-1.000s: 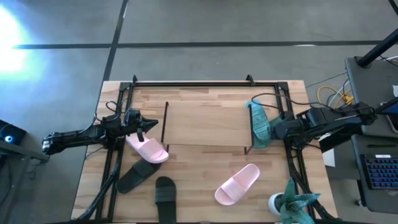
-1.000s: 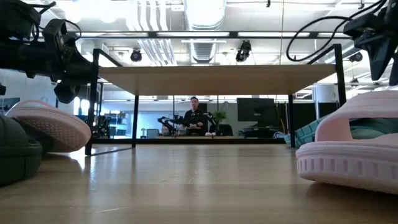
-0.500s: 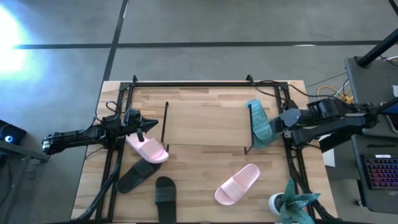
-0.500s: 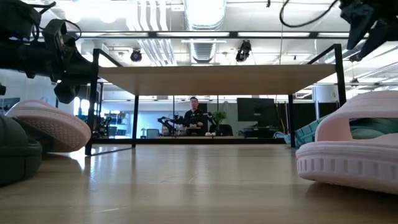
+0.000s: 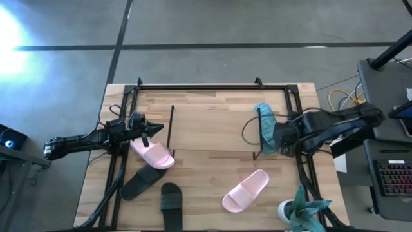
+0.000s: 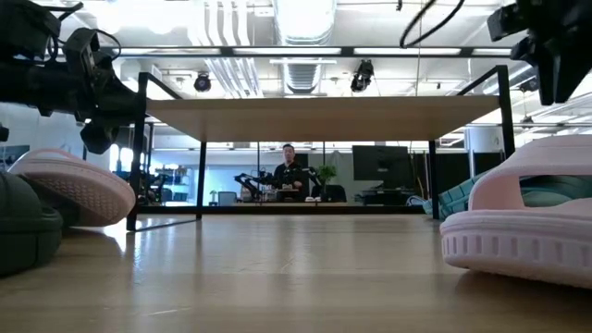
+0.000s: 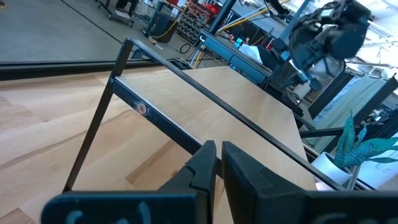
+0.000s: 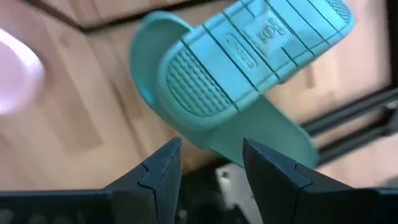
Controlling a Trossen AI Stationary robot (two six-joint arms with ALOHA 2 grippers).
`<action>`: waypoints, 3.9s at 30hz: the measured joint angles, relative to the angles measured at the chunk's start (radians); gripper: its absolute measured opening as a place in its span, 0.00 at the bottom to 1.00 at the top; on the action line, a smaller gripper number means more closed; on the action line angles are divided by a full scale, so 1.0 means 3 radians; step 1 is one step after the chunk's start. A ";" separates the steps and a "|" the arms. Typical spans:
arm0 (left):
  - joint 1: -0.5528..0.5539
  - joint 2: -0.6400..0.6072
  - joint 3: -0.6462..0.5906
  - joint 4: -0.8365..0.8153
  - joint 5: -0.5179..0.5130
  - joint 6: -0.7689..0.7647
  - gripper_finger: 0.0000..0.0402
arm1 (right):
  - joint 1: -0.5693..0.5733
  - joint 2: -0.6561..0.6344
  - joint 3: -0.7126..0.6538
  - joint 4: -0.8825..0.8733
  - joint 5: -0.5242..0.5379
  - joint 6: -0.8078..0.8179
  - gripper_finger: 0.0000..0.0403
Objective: Pick and place slides into the shelf
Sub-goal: Put the green slipper on the shelf
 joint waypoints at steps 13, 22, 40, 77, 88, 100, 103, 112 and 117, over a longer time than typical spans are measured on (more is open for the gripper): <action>0.0000 0.0002 0.0000 -0.0001 0.0001 0.0000 0.03 | 0.1666 0.0030 0.0192 0.0058 0.0558 -0.0021 0.40; 0.0001 0.0003 0.0000 -0.0001 0.0000 -0.0001 0.03 | 0.2017 0.0526 -0.0197 0.0058 0.1070 0.0337 0.40; 0.0000 0.0002 0.0000 -0.0001 0.0001 -0.0001 0.03 | 0.1883 0.1167 -0.0359 0.0351 0.0878 0.1075 0.40; 0.0001 0.0002 0.0000 -0.0001 0.0001 0.0000 0.03 | 0.1094 0.1208 -0.0956 0.0697 0.1318 0.1592 0.55; 0.0001 -0.0002 0.0000 -0.0001 0.0000 0.0000 0.03 | 0.0803 0.1208 -0.0977 0.0517 0.1317 0.1899 0.40; 0.0001 0.0002 0.0000 -0.0001 0.0000 0.0000 0.03 | 0.0705 0.1149 -0.0961 0.0495 0.1308 0.2061 0.11; 0.0001 -0.0001 0.0000 -0.0001 0.0001 0.0000 0.03 | 0.0707 0.1048 -0.0922 0.0336 0.1332 0.2411 0.10; 0.0001 0.0003 0.0000 -0.0001 0.0000 0.0000 0.03 | 0.0693 0.0471 -0.0630 -0.0092 0.1710 0.3409 0.08; 0.0001 0.0004 0.0000 0.0001 0.0001 -0.0001 0.03 | 0.0565 0.0267 -0.0410 -0.0095 0.2213 0.3665 0.08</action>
